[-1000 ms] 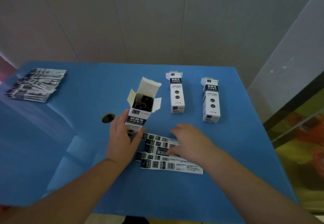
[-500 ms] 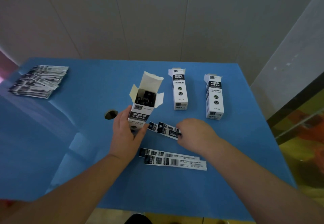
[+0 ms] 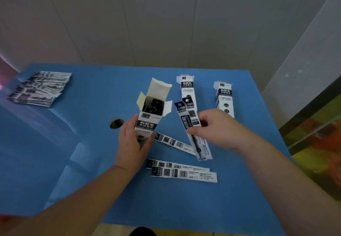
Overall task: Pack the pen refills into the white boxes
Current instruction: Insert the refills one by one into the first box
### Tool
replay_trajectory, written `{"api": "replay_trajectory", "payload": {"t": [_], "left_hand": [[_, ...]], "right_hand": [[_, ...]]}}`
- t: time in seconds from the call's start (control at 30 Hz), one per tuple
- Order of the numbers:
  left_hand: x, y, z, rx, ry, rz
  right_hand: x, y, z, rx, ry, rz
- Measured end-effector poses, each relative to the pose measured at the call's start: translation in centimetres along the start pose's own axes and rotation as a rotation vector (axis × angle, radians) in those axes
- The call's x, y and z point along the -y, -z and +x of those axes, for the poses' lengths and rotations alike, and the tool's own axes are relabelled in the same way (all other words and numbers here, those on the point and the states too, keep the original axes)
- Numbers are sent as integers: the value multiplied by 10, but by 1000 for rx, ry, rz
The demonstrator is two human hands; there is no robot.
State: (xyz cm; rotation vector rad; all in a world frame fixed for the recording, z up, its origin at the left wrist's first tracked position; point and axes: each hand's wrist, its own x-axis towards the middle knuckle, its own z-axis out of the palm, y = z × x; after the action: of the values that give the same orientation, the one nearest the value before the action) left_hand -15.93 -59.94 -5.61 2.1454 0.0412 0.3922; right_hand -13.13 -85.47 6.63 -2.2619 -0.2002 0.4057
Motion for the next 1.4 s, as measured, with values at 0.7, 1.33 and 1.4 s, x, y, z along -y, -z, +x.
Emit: {"api": "replay_trajectory", "payload": {"t": [0.7,1.33,1.4], "left_hand": [[-4,2,-4,30,-53,32],[-4,1,-3,39,-94,47],[-3,0,-4,24,-133,43]], "right_hand": [[79,14,-1,-299,310,630],[77,11,10,-350,433,479],[77,13,10,-386,431,517]]}}
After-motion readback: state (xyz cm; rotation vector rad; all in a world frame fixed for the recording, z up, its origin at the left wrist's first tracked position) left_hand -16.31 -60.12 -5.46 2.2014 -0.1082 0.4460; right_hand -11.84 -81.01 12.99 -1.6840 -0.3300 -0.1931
